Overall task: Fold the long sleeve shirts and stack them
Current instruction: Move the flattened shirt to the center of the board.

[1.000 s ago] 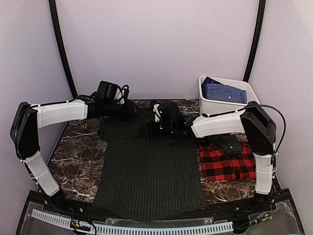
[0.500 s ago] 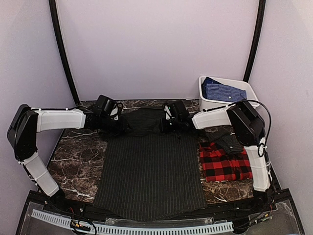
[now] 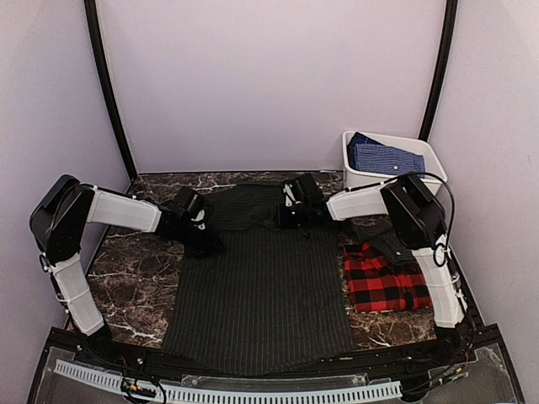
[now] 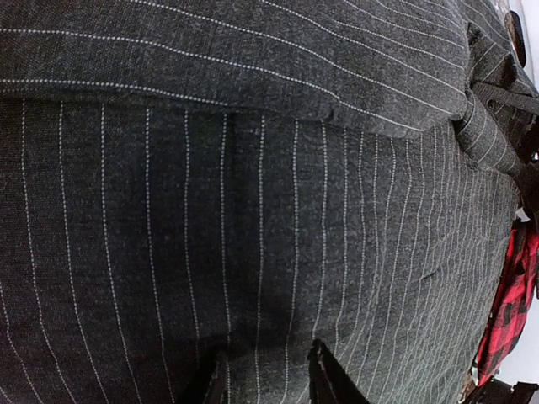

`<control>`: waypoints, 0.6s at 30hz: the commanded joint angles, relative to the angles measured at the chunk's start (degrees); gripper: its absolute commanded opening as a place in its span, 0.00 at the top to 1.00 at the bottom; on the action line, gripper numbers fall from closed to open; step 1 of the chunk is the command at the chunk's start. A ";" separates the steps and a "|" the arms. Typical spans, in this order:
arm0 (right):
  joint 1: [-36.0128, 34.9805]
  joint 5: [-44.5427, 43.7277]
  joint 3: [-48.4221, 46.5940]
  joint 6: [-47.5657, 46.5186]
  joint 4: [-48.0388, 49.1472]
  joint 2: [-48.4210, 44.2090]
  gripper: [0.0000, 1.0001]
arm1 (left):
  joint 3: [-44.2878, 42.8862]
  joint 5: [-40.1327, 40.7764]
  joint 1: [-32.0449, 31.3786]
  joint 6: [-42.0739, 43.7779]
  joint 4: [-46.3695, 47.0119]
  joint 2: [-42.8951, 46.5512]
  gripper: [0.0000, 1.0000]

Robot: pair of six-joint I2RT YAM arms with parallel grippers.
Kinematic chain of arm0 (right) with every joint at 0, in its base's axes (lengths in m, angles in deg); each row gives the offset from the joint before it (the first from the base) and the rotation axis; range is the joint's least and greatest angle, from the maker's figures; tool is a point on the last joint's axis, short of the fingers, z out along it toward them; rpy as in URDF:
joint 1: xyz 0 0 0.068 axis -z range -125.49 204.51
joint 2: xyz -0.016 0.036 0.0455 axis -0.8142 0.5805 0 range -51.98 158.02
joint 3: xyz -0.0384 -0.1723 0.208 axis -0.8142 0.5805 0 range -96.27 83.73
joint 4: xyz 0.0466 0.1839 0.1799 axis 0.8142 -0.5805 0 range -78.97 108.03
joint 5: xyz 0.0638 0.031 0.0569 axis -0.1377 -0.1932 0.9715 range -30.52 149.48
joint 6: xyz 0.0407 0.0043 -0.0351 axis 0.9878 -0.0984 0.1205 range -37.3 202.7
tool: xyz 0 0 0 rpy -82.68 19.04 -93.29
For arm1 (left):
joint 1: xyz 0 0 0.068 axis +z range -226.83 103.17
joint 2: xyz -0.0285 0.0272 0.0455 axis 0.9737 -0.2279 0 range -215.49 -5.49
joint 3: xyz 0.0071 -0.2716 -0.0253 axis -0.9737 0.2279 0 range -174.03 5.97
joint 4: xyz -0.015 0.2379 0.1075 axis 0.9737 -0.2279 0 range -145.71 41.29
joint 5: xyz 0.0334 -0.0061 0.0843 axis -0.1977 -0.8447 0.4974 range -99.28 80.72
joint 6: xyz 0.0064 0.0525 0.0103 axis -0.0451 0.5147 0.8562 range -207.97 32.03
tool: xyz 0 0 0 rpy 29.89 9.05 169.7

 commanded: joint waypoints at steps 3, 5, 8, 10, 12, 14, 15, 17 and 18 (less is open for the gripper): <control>2.01 2.25 -5.39 0.78 -3.31 5.60 1.00 | -3.01 2.44 2.48 1.02 -0.47 -4.97 0.68; 2.47 3.31 -7.48 0.78 -3.84 6.82 1.00 | -4.41 2.19 3.28 1.56 -0.59 -6.32 0.69; 3.02 4.65 -10.30 0.72 -4.20 8.40 1.00 | -5.94 2.26 4.07 2.30 -1.08 -7.91 0.69; 3.21 4.79 -12.07 0.42 -5.06 9.10 1.00 | -6.73 2.28 4.66 2.80 -1.27 -8.46 0.70; 3.29 5.01 -13.28 -0.10 -5.63 9.37 1.00 | -7.91 2.08 5.03 3.56 -2.17 -8.76 0.70; 3.35 5.34 -14.29 -0.75 -6.10 9.36 1.00 | -9.24 1.83 5.12 4.80 -3.52 -8.59 0.70; 3.39 5.51 -14.96 -1.15 -6.53 9.32 1.00 | -9.77 1.65 5.13 4.98 -3.84 -7.84 0.70; 3.43 5.38 -16.11 -1.97 -7.55 8.73 1.00 | -9.66 1.14 5.13 5.22 -4.46 -5.81 0.70; 3.43 5.44 -16.40 -2.28 -7.66 8.29 1.00 | -9.07 1.12 5.13 5.05 -5.11 -4.72 0.70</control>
